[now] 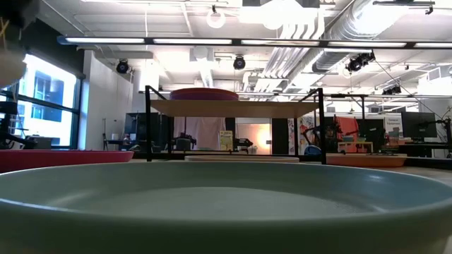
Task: Place and stack plates onto a shelf
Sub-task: Stack the gray plate on top of the orange plate on the shelf
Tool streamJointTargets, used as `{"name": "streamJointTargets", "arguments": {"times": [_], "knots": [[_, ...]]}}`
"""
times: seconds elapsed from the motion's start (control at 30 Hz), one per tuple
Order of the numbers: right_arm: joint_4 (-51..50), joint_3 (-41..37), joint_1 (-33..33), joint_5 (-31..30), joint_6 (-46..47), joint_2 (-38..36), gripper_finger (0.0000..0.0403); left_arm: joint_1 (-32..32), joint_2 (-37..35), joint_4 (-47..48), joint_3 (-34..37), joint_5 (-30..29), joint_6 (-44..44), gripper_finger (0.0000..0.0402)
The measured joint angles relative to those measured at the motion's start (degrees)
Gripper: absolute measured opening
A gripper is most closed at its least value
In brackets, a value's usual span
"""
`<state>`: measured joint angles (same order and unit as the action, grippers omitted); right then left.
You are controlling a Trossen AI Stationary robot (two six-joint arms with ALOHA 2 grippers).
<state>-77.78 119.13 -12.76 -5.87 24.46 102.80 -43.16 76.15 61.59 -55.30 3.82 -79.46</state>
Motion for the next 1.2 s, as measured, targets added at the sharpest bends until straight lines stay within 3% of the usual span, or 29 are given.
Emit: {"name": "streamJointTargets", "arguments": {"times": [0.23, 0.63, 0.97, 1.2], "knots": [[7.5, 0.0, 0.0, -1.8, 3.9, 0.0, 0.0071, 6.3, -4.4, 2.3, -2.6, -2.9, -0.2, 0.0001], [12.5, 0.0, 0.1, -6.3, 2.3, 0.0, 0.0073, 22.7, -4.9, 1.4, -4.8, -4.3, 15.1, 0.0001], [13.0, 0.0, 2.6, -11.1, 3.6, 0.3, 0.0132, 32.6, -4.9, 1.3, -4.8, -4.3, 21.6, 0.0001], [12.5, 0.0, 4.4, -10.3, 7.3, 4.4, 0.0140, 37.3, -4.9, 0.9, -6.1, -4.9, 24.7, 0.0001]]}}
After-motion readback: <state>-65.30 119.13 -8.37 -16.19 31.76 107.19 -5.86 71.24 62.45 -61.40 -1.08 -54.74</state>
